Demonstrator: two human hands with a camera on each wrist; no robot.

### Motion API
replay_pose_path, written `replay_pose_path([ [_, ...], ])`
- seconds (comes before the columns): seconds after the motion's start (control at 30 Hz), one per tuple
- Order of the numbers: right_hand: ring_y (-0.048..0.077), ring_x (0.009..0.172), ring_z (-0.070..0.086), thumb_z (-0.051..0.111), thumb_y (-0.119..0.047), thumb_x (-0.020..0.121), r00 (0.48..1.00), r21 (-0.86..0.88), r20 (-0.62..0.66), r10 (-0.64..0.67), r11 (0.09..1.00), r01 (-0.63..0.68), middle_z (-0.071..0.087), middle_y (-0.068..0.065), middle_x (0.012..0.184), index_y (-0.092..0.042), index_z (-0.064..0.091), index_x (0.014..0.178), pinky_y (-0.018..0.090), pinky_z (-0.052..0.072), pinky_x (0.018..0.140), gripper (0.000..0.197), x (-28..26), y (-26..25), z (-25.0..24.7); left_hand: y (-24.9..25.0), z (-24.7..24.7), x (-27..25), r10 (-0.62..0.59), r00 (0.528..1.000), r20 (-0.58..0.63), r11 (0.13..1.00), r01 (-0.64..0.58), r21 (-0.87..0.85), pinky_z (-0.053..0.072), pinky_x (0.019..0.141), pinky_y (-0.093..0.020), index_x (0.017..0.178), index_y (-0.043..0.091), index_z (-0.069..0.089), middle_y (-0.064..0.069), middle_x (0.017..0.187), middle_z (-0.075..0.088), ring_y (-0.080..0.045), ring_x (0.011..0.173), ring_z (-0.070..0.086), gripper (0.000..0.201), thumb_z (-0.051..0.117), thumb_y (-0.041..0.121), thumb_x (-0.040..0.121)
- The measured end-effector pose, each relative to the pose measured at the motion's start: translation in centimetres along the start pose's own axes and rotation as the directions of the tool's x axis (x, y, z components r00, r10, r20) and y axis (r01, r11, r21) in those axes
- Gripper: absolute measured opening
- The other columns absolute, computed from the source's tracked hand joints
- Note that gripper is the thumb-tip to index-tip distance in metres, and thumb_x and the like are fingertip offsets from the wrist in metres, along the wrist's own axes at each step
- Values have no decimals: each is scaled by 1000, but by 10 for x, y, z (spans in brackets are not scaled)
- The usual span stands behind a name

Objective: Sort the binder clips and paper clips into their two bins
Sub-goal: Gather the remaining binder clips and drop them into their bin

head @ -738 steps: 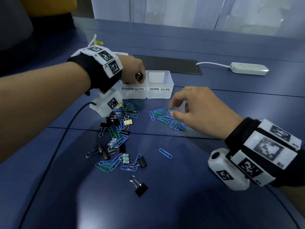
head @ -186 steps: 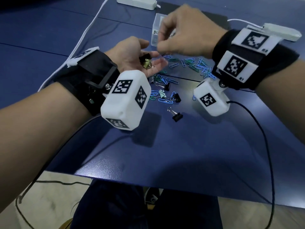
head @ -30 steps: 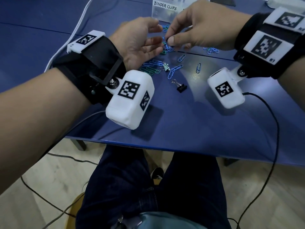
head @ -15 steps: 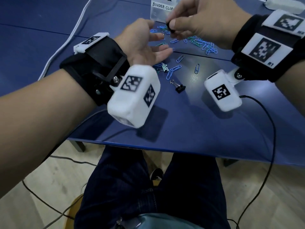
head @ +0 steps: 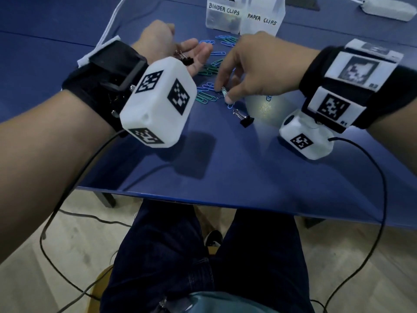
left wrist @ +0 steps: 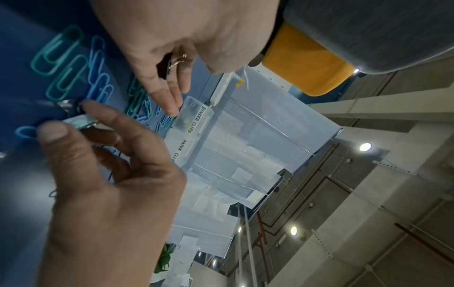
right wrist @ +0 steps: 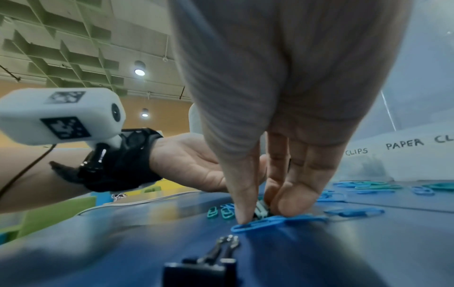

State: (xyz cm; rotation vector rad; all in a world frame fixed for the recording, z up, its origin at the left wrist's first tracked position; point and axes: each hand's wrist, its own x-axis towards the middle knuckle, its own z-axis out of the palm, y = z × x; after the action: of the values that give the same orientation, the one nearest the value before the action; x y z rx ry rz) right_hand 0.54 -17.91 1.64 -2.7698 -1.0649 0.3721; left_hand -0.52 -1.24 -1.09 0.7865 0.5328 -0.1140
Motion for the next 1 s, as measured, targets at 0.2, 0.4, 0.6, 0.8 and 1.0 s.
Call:
replay_pose_path([
  [0.2, 13, 79, 67, 75, -24, 76, 999, 36, -37, 13, 999, -12, 67, -9, 72, -22, 75, 93, 19, 50, 69, 18, 3, 3, 0, -4, 3, -6, -7, 1000, 30, 998, 6, 57, 60, 73, -33, 105, -7, 53, -21, 98, 58, -30, 80, 64, 38, 34, 26, 103],
  [0.4, 7, 73, 61, 72, -31, 76, 966, 203, -247, 77, 979, -26, 70, -1, 89, -24, 69, 105, 19, 48, 71, 30, 2, 15, -12, -14, 6, -7, 15, 1000, 15, 994, -17, 110, 62, 65, -36, 127, -4, 50, -19, 117, 55, -31, 95, 62, 36, 42, 16, 99],
  [0.6, 7, 88, 67, 66, -41, 76, 966, 252, -250, 68, 968, -2, 71, -7, 100, -30, 59, 117, 24, 51, 77, 43, 6, 3, -20, -26, 15, -12, -102, 984, 143, 994, 95, 57, 60, 59, -37, 135, -2, 43, -21, 126, 54, -37, 98, 63, 38, 36, 15, 102],
  [0.8, 1, 74, 60, 67, -48, 77, 962, 143, -273, -11, 988, 52, 68, -9, 89, -25, 67, 101, 16, 46, 68, 34, -17, 8, -21, -19, 19, -9, -120, 985, 121, 993, 121, -8, 55, 48, -28, 137, -6, 40, -18, 108, 57, -30, 53, 63, 39, 30, 11, 103],
  [1.0, -7, 71, 59, 74, -50, 69, 986, -94, 159, -56, 993, 71, 69, -13, 75, -29, 66, 85, 13, 41, 62, 28, -38, 6, -1, -12, 12, -2, -47, 999, 23, 998, 46, 32, 56, 51, -28, 137, 2, 41, -17, 133, 53, -31, 62, 64, 38, 31, 15, 103],
])
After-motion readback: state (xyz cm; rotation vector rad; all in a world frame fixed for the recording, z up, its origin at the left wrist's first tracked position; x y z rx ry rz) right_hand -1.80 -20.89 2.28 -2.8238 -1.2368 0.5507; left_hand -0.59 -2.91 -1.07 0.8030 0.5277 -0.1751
